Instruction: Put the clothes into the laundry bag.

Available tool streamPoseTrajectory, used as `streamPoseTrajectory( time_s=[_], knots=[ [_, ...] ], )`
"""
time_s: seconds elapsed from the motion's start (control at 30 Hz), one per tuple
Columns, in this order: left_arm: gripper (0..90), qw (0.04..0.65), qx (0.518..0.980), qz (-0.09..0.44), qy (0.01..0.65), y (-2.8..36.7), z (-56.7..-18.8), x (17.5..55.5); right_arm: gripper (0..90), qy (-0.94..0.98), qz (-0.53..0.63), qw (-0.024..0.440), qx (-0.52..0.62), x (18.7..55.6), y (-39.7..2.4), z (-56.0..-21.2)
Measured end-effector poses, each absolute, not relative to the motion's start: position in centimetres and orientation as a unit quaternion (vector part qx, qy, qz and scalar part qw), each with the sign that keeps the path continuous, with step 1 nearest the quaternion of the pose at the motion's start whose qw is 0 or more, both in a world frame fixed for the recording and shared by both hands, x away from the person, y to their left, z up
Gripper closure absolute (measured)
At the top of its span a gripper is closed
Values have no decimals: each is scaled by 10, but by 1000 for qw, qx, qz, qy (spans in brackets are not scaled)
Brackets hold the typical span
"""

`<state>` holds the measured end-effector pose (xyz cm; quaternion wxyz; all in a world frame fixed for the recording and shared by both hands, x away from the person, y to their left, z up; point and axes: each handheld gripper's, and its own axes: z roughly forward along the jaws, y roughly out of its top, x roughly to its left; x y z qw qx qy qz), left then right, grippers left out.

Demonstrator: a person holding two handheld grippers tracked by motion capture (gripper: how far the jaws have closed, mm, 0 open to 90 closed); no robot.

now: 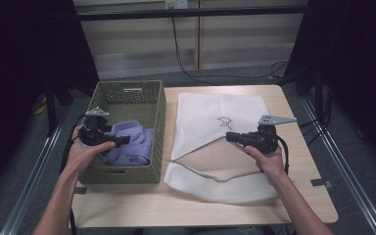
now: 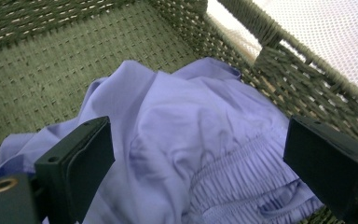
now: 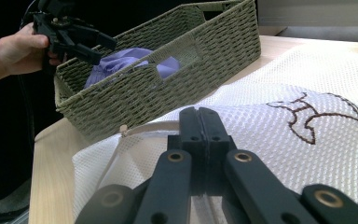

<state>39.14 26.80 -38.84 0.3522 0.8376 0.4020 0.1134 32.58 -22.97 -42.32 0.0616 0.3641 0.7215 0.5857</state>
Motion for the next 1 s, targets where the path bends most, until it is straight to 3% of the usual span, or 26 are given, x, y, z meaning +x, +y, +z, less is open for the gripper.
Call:
streamPoseTrajectory(
  time_s=[0.2, 0.5, 1.0],
  knots=[
    [73, 316, 849, 101, 412, 263, -406, 406, 900, 721, 586, 60, 364, 325, -230, -423],
    [31, 272, 877, 37, 393, 248, -429, 415, 900, 721, 587, 62, 364, 326, -231, -423],
    [12, 174, 907, 31, 381, 231, -454, 420, 900, 723, 584, 63, 364, 325, -231, -423]
  ],
)
